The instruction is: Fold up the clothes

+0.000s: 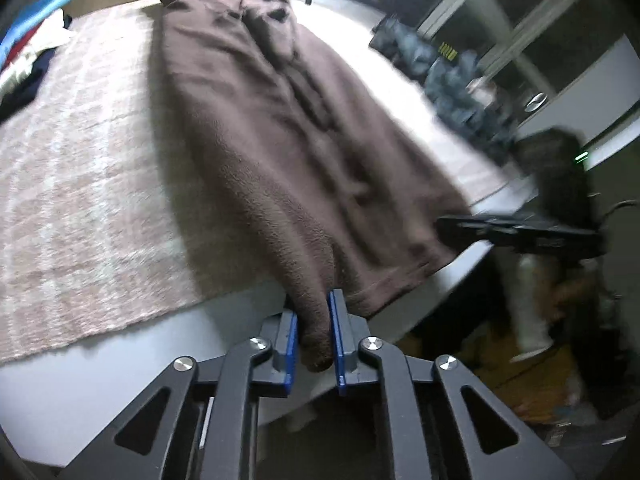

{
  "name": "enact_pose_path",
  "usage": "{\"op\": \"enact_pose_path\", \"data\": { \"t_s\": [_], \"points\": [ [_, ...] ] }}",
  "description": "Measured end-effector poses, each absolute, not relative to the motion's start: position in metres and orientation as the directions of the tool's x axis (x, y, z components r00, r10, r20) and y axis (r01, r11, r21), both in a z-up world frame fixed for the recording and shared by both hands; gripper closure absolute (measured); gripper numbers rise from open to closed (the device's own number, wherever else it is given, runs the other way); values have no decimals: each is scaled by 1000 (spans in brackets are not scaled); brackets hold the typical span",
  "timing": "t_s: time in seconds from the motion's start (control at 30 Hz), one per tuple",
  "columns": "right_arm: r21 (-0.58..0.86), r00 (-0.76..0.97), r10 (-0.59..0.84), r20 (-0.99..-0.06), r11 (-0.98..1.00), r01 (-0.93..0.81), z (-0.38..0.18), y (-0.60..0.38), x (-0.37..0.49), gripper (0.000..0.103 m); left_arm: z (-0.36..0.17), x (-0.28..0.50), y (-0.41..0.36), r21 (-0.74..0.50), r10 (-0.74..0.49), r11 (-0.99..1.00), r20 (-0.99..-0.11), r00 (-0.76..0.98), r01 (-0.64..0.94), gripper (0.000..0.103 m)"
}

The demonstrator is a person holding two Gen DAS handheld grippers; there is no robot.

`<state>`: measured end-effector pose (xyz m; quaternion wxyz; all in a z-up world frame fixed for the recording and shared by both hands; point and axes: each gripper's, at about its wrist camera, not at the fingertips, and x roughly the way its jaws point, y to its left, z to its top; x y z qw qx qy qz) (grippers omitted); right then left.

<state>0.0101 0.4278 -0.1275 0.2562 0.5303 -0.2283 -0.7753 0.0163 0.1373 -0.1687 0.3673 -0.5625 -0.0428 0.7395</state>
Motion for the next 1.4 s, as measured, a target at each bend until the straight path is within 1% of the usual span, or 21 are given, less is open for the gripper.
{"op": "enact_pose_path", "data": {
  "t_s": [0.1, 0.2, 0.3, 0.43, 0.5, 0.6, 0.7, 0.83, 0.93, 1.1, 1.27, 1.4],
  "points": [
    [728, -343, -726, -596, -669, 149, -109, 433, 3, 89, -144, 1, 129, -594, 700, -655, -710, -80, -466, 92],
    [777, -384, -771, -509, -603, 182, -71, 436, -17, 89, -113, -21, 128, -633, 756, -606, -647, -102, -482, 92],
    [795, -418, -791, -447, -565, 219, -30, 439, -53, 89, -72, -66, 131, -630, 790, -578, -592, -162, -518, 92],
    [773, -469, -783, -408, -570, 278, 20, 449, -114, 89, -22, -128, 137, -604, 802, -576, -546, -240, -550, 91],
    [767, -486, -781, -392, -569, 296, 36, 451, -148, 89, 5, -164, 142, -581, 794, -594, -535, -288, -556, 91],
    [774, -506, -778, -373, -562, 293, 48, 459, -202, 89, 21, -204, 148, -577, 787, -607, -530, -314, -547, 91],
    [782, -506, -779, -369, -555, 284, 40, 465, -246, 89, 20, -243, 147, -577, 768, -634, -546, -334, -515, 91],
    [807, -502, -781, -372, -539, 241, 13, 466, -298, 89, 2, -287, 143, -595, 750, -659, -563, -347, -459, 92],
    [809, -506, -768, -393, -550, 206, -6, 465, -332, 89, -13, -317, 141, -610, 740, -672, -575, -348, -421, 92],
    [790, -515, -732, -445, -592, 160, -40, 463, -381, 89, -52, -376, 147, -624, 725, -688, -614, -312, -371, 92],
    [790, -513, -708, -485, -607, 92, -84, 462, -423, 89, -94, -422, 155, -605, 699, -711, -663, -267, -360, 92],
    [763, -511, -675, -532, -644, 58, -118, 459, -451, 89, -130, -454, 155, -603, 681, -728, -689, -246, -326, 92]
  ]
}}
